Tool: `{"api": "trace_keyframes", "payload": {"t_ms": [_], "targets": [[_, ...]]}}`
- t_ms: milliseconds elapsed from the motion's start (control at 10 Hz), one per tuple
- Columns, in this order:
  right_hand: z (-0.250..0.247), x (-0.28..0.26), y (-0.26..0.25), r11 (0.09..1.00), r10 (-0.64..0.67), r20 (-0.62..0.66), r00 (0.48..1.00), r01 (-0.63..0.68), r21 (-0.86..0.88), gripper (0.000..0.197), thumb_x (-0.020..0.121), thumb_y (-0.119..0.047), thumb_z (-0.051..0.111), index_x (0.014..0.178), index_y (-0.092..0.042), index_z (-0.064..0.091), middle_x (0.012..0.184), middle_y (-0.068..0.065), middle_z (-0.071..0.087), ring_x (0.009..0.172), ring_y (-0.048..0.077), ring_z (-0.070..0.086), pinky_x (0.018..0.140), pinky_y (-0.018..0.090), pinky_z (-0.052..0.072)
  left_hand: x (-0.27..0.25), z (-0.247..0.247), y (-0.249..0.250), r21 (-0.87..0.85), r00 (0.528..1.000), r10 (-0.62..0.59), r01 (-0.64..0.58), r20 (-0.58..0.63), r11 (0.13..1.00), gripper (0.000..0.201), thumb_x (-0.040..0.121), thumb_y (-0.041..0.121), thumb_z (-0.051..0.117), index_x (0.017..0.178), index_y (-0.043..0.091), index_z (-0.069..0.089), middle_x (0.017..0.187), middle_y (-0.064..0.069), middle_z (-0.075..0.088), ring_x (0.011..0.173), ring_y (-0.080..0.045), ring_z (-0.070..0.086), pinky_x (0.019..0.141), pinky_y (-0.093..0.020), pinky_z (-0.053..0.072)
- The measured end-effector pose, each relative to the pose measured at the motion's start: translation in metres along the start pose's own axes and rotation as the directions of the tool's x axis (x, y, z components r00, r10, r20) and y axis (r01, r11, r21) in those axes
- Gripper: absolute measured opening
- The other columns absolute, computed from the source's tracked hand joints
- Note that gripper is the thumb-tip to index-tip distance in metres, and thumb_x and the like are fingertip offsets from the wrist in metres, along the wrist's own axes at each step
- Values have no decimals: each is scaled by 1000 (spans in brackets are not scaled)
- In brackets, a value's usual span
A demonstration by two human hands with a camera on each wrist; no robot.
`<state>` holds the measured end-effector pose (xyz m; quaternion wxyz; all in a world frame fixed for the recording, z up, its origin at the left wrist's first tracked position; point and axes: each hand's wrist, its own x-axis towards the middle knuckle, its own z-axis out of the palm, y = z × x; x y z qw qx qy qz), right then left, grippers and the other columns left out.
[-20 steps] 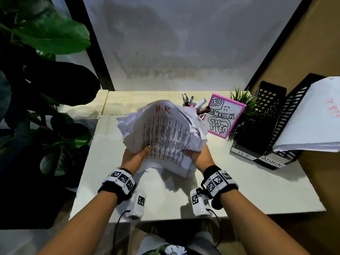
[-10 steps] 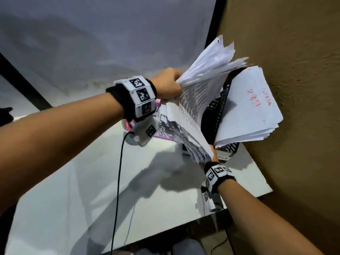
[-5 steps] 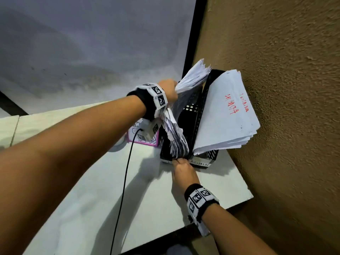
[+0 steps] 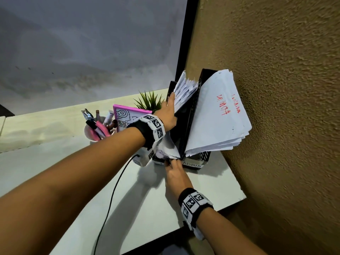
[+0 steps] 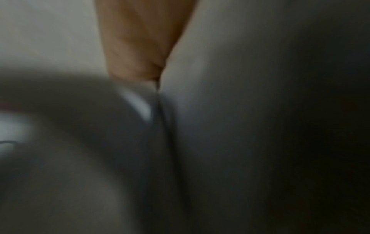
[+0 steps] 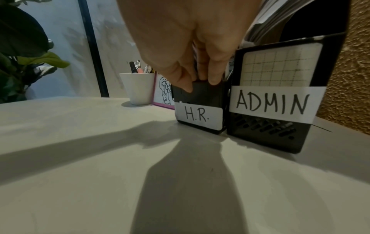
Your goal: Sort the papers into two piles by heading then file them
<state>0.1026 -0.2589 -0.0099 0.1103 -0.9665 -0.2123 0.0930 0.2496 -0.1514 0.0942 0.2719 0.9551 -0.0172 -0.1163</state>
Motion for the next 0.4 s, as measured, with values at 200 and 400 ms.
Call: {"api": "trace_keyframes", "payload": {"t_ms": [200, 400], "targets": [[-3, -1, -1, 998, 59, 42, 997, -59, -22, 28, 72, 0, 65, 100, 1, 69, 113, 15, 59, 108, 33, 53, 88, 35, 50, -30, -30, -14, -368, 986, 11, -73, -168, 927, 90, 89, 37, 61, 150, 13, -1, 157, -14, 14, 141, -27, 27, 114, -42, 28], [-10, 3, -27, 997, 82, -28, 996, -81, 18, 16, 66, -10, 73, 81, -13, 69, 87, 4, 66, 86, 28, 64, 56, 34, 51, -123, -36, -89, -567, 924, -217, -1, -316, 823, 55, 93, 32, 56, 141, 18, 31, 139, -5, 46, 111, -19, 55, 97, -35, 45]]}}
